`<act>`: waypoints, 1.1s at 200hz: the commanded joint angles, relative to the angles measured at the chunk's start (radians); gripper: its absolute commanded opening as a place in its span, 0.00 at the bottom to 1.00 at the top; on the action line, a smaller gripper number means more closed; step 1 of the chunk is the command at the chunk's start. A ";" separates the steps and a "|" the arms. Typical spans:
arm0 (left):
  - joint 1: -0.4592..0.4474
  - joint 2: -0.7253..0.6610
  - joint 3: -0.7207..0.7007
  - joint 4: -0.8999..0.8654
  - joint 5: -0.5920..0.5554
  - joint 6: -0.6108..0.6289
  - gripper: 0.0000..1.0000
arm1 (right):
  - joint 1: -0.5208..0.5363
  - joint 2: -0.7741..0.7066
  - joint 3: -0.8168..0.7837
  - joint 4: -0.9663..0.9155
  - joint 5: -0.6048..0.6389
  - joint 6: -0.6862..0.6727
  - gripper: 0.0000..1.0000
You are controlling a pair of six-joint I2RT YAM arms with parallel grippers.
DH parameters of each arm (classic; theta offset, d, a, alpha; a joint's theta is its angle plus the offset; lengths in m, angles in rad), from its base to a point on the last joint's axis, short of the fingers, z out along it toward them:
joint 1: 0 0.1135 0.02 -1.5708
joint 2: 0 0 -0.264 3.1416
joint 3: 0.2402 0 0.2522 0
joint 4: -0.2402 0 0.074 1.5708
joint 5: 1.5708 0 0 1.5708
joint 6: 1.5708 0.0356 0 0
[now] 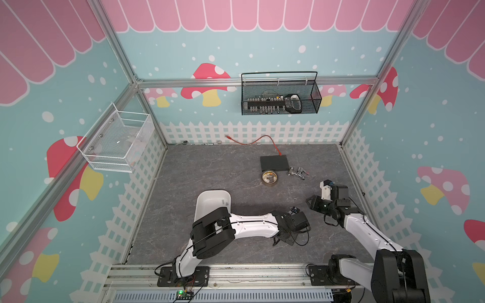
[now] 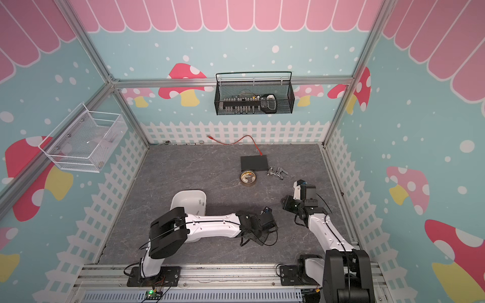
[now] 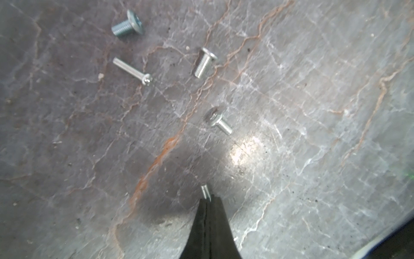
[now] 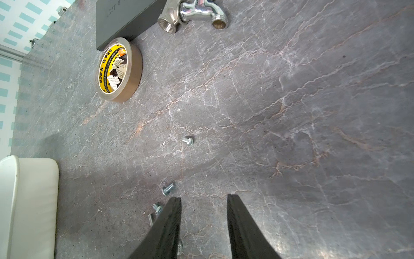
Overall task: Put the screws on the desktop into the storage box
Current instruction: Pick up the screw from the center of the board.
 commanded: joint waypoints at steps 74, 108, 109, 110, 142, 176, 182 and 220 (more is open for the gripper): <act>0.034 0.091 -0.042 -0.132 0.131 0.012 0.20 | 0.006 0.023 -0.001 0.016 -0.018 0.006 0.40; 0.035 0.116 -0.023 -0.180 0.132 0.028 0.20 | 0.006 0.021 -0.006 0.018 -0.022 0.005 0.40; 0.035 0.116 -0.021 -0.181 0.134 0.028 0.20 | 0.006 0.020 -0.006 0.017 -0.022 0.005 0.40; 0.036 0.116 -0.022 -0.183 0.133 0.029 0.20 | 0.006 0.021 -0.006 0.017 -0.022 0.005 0.40; 0.034 0.115 -0.029 -0.234 0.146 0.057 0.14 | 0.006 0.014 -0.009 0.018 -0.027 0.005 0.40; 0.022 0.140 -0.030 -0.332 0.093 0.077 0.08 | 0.006 0.015 -0.011 0.020 -0.031 0.005 0.40; 0.020 0.144 -0.029 -0.344 0.086 0.079 0.07 | 0.007 0.015 -0.012 0.022 -0.032 0.006 0.40; 0.003 0.163 -0.034 -0.385 0.076 0.102 0.04 | 0.006 0.015 -0.014 0.024 -0.033 0.006 0.40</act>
